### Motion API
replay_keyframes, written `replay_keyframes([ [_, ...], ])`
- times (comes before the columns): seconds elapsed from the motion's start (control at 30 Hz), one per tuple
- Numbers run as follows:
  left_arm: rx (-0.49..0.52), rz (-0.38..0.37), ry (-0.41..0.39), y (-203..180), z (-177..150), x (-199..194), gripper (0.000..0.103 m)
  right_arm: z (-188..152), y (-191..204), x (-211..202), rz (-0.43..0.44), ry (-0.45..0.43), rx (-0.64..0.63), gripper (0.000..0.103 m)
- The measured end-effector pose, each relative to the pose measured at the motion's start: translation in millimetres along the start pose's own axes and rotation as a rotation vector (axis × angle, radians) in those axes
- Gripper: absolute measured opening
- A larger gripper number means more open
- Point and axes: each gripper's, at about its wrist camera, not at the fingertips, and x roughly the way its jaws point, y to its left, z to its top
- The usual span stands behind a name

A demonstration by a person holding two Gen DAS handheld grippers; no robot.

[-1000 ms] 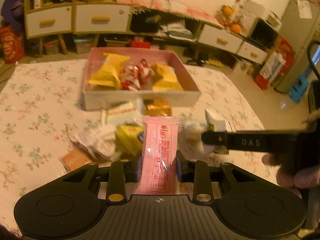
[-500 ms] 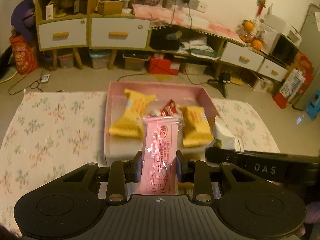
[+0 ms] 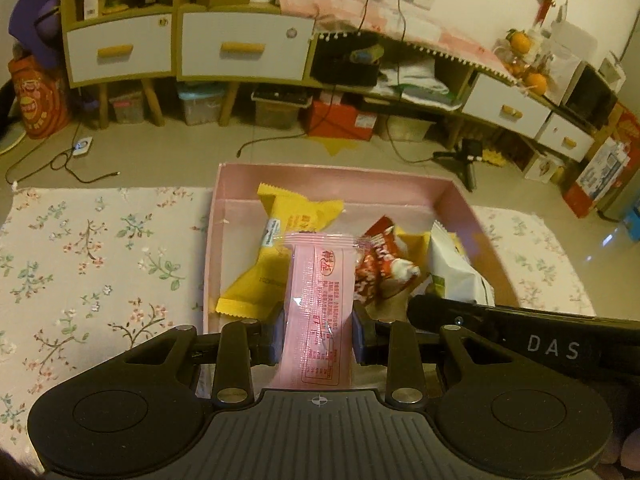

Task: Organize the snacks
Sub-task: 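Carry the pink bar and white packet over the box and lower them inside, then open both grippers to release the pink bar and white packet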

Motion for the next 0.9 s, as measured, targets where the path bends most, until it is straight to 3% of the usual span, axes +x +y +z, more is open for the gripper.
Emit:
replay_keyframes([
  [0.37, 0.009, 0.047, -0.036, 8.3, -2.1, 24.4, 0.030, 4.4, -8.3, 12.2, -0.064, -0.025, -0.025, 0.034],
  [0.53, -0.035, 0.029, -0.032, 17.5, -5.3, 33.4, 0.031, 6.2, -4.0, 15.3, -0.081, -0.027, -0.032, 0.037],
  [0.6, -0.026, 0.015, -0.037, 18.2, -6.1, 32.8, 0.032, 7.6, -4.7, 14.1, -0.073, -0.029, -0.019, 0.046],
  [0.83, 0.018, 0.012, -0.043, 14.9, -11.1, 23.2, 0.048, 10.3, -9.9, 10.0, -0.050, -0.026, 0.031, 0.053],
  [0.9, 0.026, 0.018, -0.046, 13.6, -13.2, 19.3, 0.051, 10.1, -9.4, 6.4, -0.054, -0.032, 0.033, 0.059],
])
